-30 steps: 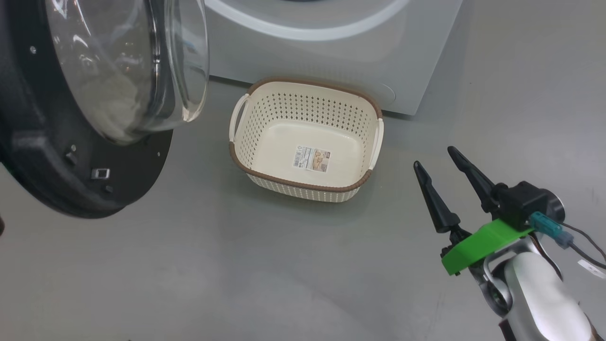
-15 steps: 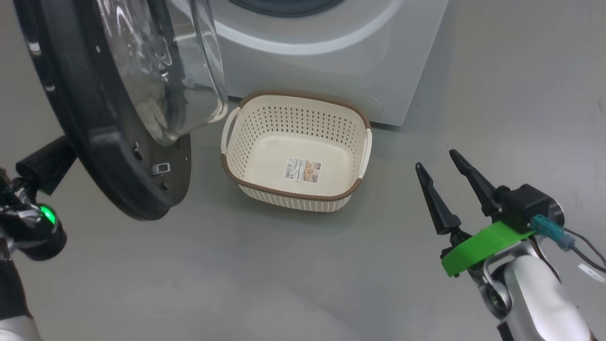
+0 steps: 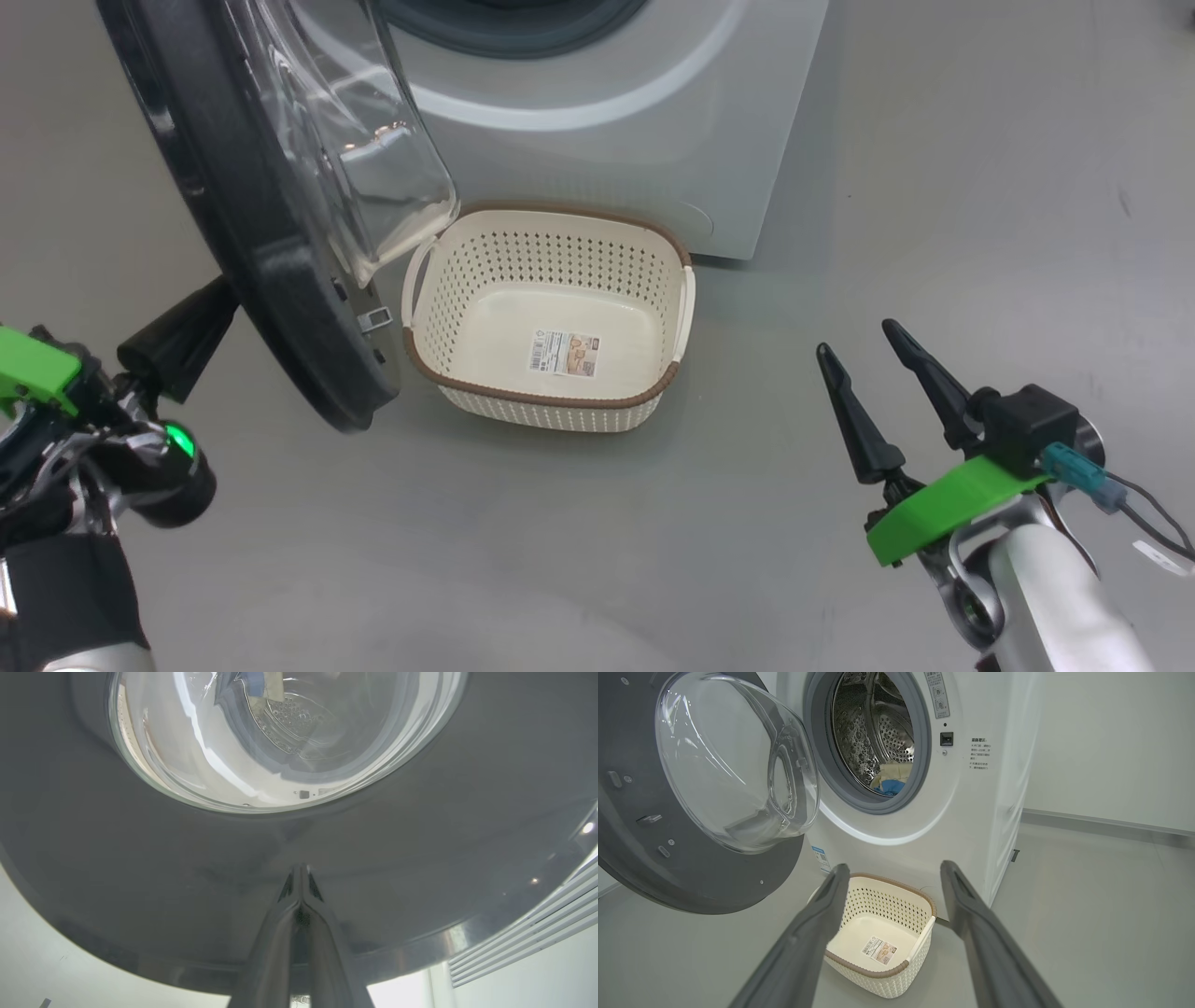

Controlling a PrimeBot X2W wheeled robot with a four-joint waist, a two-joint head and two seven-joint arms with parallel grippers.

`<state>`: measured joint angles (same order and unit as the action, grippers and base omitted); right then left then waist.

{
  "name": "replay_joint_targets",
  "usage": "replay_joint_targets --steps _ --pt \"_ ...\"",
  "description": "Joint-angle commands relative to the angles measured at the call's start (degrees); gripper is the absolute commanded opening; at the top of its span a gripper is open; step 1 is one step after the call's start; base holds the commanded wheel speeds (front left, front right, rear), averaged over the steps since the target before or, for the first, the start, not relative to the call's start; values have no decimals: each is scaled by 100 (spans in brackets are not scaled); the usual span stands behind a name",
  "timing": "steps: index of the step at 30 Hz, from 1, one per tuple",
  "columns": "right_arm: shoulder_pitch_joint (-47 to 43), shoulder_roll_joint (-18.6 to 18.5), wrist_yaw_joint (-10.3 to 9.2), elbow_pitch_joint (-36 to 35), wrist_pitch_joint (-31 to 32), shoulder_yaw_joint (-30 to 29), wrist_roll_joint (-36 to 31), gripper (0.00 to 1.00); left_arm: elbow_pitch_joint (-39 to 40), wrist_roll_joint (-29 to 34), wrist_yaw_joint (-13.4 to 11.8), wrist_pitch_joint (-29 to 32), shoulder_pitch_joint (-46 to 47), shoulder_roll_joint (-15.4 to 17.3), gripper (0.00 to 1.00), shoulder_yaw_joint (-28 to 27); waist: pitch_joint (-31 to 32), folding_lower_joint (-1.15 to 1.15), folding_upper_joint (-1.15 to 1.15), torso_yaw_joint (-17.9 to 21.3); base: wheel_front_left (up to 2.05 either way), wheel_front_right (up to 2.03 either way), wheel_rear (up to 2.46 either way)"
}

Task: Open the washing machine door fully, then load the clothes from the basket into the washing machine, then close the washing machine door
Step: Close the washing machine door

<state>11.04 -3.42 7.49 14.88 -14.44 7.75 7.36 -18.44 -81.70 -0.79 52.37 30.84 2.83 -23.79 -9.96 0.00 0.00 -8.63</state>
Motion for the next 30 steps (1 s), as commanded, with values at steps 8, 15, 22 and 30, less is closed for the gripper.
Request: replay_joint_targets --steps 8,15,22,30 --pt "43 46 0 -165 -56 149 66 100 -156 -349 353 -417 -59 16 0 166 43 0 0 311 0 0 0" --pt "16 51 0 -141 -56 185 72 100 -471 -731 601 -956 -87 7 0 718 101 0 0 580 0 0 0" --pt "35 53 0 -132 -56 253 116 100 -800 -1106 767 -1605 20 6 0 1272 121 0 0 917 0 0 0" --pt "30 54 0 -140 -56 267 185 100 -1097 -1450 824 -2447 253 5 0 1582 80 0 0 1257 0 0 0"
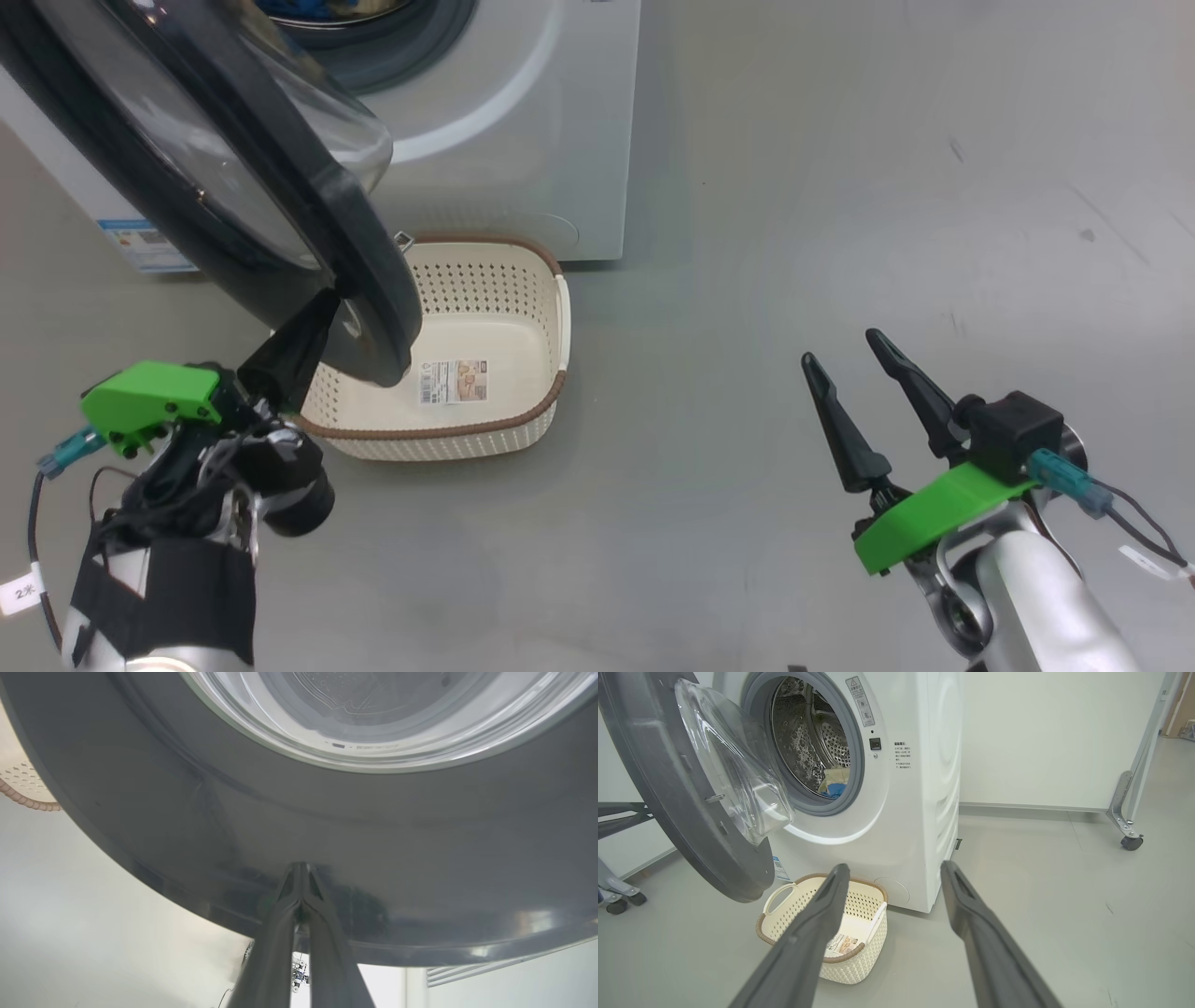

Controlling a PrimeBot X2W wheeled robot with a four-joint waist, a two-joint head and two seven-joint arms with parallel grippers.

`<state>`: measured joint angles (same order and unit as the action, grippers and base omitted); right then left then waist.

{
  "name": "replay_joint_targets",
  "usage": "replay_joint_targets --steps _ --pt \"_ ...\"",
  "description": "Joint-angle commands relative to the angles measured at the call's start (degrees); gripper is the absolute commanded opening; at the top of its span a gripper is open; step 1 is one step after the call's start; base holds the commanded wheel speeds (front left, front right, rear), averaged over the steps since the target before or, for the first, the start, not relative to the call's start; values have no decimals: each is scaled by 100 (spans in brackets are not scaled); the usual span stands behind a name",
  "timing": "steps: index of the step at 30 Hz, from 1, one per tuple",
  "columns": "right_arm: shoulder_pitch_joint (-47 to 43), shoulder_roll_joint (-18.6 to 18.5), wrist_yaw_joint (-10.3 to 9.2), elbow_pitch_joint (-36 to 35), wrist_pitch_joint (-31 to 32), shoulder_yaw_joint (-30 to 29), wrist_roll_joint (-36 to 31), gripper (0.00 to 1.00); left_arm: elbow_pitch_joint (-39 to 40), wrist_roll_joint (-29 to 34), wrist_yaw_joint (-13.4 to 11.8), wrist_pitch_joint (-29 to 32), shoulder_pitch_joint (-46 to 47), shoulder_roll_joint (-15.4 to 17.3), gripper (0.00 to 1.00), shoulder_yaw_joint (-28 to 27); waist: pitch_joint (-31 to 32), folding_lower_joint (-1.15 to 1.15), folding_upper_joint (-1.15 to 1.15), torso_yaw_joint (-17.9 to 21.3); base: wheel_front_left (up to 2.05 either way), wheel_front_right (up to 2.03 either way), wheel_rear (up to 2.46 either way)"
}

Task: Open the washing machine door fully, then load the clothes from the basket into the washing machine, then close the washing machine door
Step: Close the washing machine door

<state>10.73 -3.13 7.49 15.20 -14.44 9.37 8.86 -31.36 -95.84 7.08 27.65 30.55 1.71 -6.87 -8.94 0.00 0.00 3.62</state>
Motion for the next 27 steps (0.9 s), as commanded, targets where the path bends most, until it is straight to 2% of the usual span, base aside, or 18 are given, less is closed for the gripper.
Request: replay_joint_targets --steps 1,8,16,22,27 --pt "68 24 0 -177 -56 100 39 100 216 -81 38 -66 304 118 0 -80 -42 0 0 65 0 0 0" --pt "117 24 0 -198 -56 62 79 100 411 -388 39 -597 433 117 0 222 -155 0 0 250 0 0 0" --pt "133 24 0 -186 -56 21 120 100 441 -583 40 -924 597 117 0 405 -192 0 0 384 0 0 0" --pt "13 25 0 -152 -56 -147 164 100 528 -419 40 -867 405 117 0 413 -45 0 0 425 0 0 0" --pt "-138 25 0 -210 -56 -331 124 100 939 144 40 -815 23 186 0 483 131 0 0 396 0 0 0"
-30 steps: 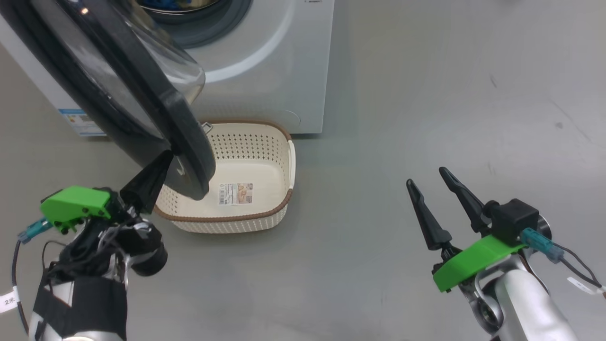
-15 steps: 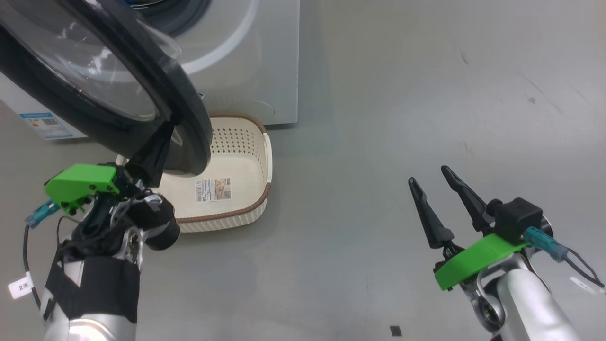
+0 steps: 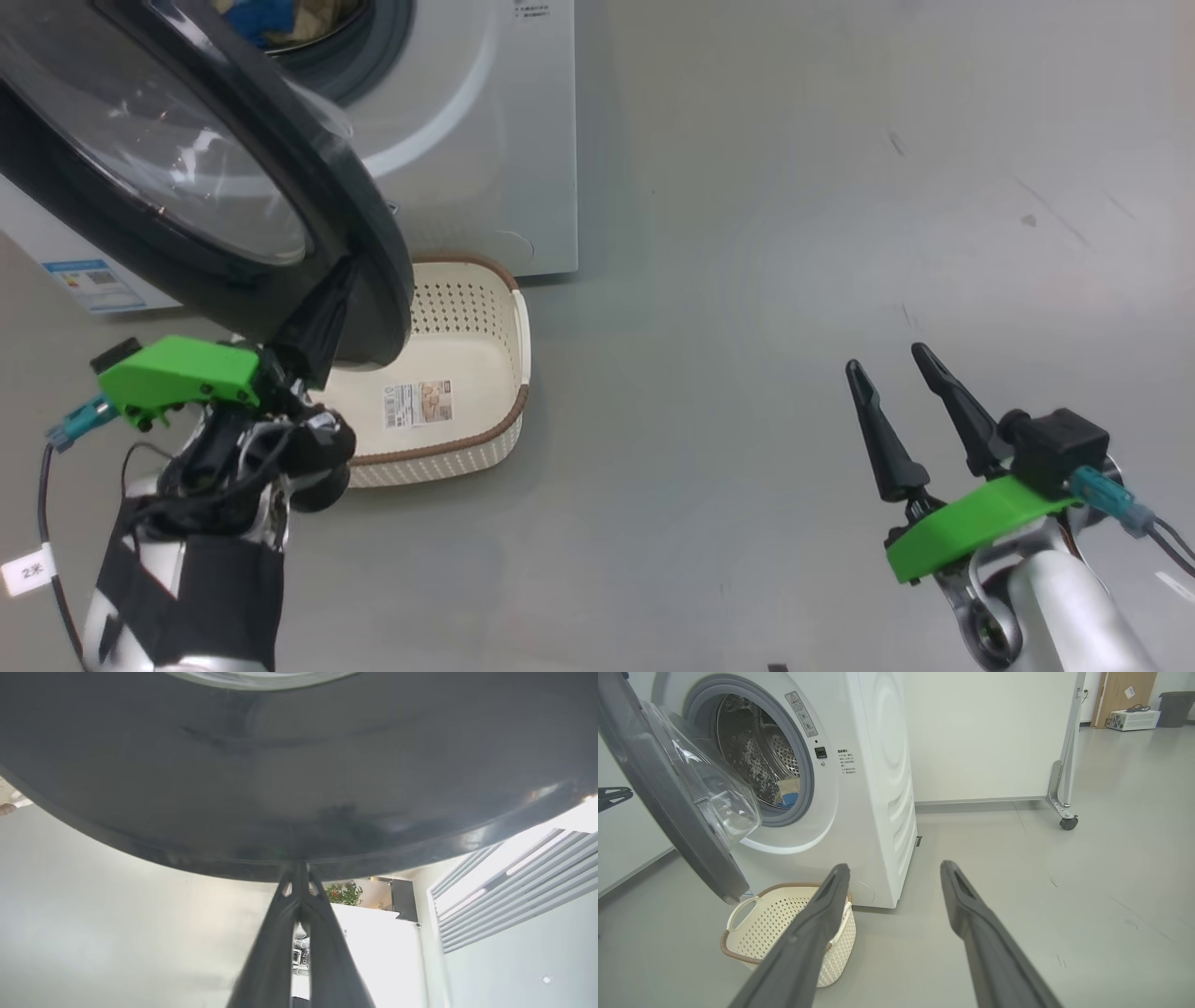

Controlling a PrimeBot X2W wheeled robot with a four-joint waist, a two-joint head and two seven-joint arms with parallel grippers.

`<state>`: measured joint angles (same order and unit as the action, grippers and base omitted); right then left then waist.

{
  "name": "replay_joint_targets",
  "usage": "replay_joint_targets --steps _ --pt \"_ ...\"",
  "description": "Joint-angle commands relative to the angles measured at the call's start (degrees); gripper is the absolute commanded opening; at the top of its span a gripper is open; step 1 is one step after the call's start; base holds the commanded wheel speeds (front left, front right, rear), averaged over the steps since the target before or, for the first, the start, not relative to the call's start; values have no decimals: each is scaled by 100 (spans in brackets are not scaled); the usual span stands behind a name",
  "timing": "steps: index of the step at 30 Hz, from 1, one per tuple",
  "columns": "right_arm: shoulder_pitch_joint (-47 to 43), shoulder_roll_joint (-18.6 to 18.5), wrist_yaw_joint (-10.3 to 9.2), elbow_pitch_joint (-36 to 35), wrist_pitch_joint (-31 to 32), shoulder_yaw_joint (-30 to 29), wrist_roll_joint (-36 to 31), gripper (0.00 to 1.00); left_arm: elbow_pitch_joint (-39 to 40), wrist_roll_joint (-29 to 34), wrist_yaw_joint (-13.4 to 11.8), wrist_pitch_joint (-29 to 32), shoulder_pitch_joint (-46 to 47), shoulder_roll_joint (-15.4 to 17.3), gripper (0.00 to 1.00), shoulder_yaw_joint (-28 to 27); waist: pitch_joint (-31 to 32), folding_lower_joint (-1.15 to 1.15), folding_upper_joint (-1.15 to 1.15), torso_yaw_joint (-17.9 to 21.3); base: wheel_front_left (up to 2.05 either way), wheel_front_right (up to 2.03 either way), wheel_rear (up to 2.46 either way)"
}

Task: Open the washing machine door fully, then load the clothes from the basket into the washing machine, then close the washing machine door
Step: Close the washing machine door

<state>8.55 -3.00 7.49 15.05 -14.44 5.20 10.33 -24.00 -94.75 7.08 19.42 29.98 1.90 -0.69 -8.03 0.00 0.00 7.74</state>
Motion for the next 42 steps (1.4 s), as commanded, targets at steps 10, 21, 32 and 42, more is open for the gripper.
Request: replay_joint_targets --steps 10,21,32,42 --pt "-190 13 0 -468 -56 -123 -100 100 1491 1441 40 -846 -963 623 0 363 438 0 0 -196 0 0 0" --pt "-424 13 0 -734 -56 -148 -113 100 1823 2991 40 -3263 -1746 1736 0 1877 749 0 0 -642 0 0 0" --pt "-528 13 0 -818 -56 -121 -117 100 1445 5466 40 -3440 -2141 1428 0 1256 905 0 0 -980 0 0 0" --pt "-531 13 0 -854 -56 -91 -85 100 1562 6962 41 -3441 -2417 980 55 746 924 0 0 -1134 0 0 0"
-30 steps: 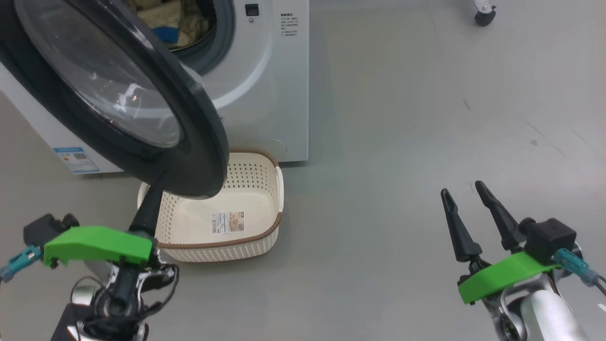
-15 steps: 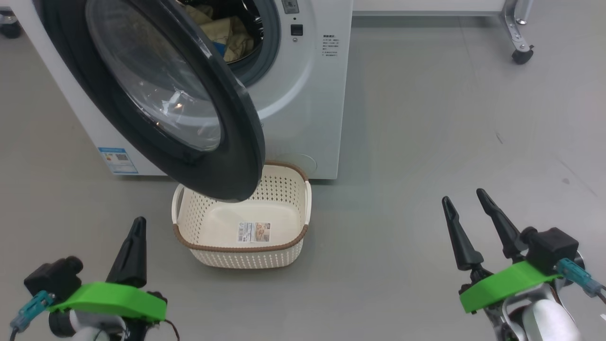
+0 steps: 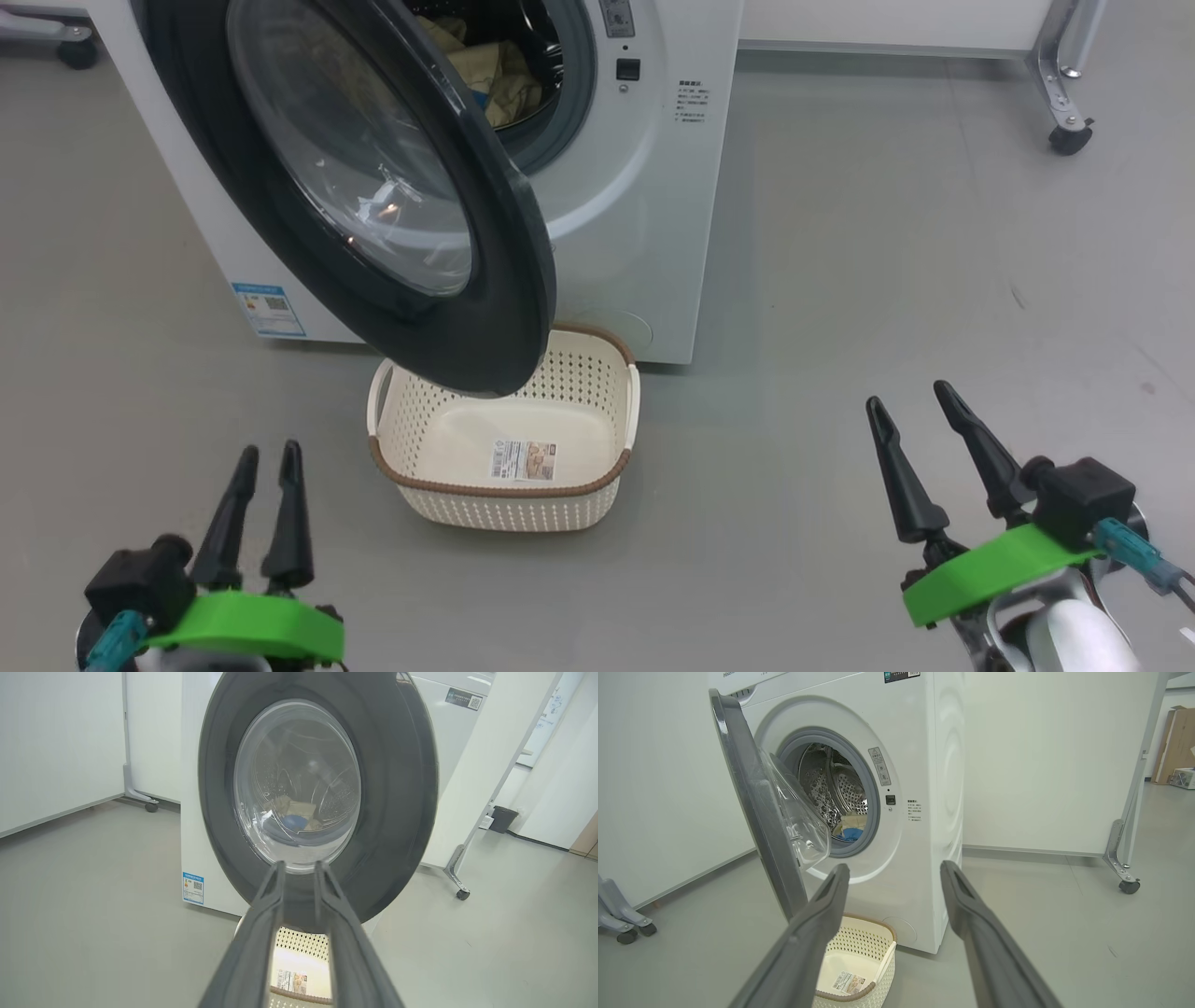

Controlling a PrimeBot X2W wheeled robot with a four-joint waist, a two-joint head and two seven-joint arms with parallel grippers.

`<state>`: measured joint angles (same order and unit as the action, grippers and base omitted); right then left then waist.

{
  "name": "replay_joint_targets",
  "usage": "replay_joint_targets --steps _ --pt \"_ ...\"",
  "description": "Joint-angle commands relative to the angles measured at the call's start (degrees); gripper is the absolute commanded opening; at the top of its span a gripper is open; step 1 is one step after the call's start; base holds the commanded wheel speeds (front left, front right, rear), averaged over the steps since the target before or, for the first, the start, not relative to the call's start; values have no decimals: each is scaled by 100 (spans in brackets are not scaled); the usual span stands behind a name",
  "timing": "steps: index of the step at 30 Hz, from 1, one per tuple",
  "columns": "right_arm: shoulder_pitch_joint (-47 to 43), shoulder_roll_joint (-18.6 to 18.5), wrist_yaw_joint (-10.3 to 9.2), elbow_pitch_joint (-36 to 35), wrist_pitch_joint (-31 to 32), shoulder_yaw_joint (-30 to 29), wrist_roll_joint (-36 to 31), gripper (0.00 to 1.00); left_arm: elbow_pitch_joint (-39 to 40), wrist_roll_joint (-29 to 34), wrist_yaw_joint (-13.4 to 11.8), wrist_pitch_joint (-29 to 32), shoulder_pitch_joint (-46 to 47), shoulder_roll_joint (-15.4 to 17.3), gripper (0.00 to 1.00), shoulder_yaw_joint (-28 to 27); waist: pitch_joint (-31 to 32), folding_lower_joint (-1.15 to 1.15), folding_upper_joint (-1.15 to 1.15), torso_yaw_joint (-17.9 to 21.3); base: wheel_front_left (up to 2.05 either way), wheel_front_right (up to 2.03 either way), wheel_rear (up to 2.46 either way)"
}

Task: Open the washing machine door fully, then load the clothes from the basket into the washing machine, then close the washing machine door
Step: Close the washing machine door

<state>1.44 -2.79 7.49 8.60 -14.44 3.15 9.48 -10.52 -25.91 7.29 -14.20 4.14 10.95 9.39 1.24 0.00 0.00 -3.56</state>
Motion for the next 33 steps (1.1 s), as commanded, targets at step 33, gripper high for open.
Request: replay_joint_targets --steps 33 --pt "214 -9 0 -87 -56 49 22 100 -173 380 20 -80 152 -58 100 24 -41 0 0 -68 0 0 0"
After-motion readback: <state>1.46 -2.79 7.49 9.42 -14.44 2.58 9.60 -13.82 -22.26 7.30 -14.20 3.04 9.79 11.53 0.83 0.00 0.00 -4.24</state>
